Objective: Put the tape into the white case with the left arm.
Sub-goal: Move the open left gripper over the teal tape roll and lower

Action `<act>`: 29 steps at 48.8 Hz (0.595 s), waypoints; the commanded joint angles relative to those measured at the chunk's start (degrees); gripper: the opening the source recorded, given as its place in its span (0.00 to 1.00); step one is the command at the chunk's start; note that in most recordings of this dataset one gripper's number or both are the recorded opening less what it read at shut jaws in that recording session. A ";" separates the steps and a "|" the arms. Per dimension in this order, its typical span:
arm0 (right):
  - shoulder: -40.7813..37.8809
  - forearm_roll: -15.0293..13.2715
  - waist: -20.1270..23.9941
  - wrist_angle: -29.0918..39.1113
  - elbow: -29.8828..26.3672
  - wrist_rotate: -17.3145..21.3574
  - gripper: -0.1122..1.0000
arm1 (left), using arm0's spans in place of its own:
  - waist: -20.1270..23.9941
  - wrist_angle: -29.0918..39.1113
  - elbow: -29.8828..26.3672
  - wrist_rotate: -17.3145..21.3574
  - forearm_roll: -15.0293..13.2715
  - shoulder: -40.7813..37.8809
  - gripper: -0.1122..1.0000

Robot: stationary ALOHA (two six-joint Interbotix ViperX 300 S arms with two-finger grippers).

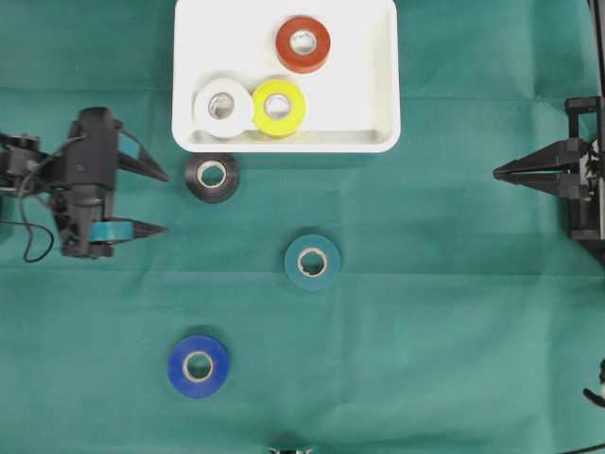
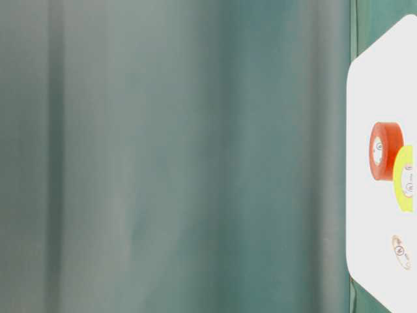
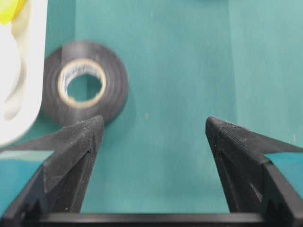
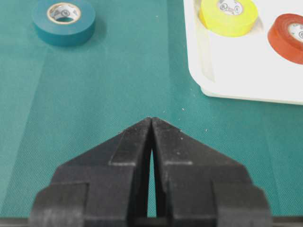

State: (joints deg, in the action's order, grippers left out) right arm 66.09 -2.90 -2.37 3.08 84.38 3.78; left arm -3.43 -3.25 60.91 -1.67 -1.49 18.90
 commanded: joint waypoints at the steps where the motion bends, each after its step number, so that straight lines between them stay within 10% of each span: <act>1: -0.35 -0.09 -0.09 -0.70 -0.62 0.09 0.01 | -0.18 -0.62 -3.87 0.09 0.09 -3.16 0.88; 29: -0.44 -0.09 -0.09 -0.70 -0.62 0.09 0.01 | 1.14 -0.53 -19.16 0.18 0.09 -18.63 0.88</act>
State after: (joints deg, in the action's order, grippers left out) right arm 66.09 -2.90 -2.46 3.08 84.29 3.78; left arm -2.29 -3.43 44.21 -1.58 -1.49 0.62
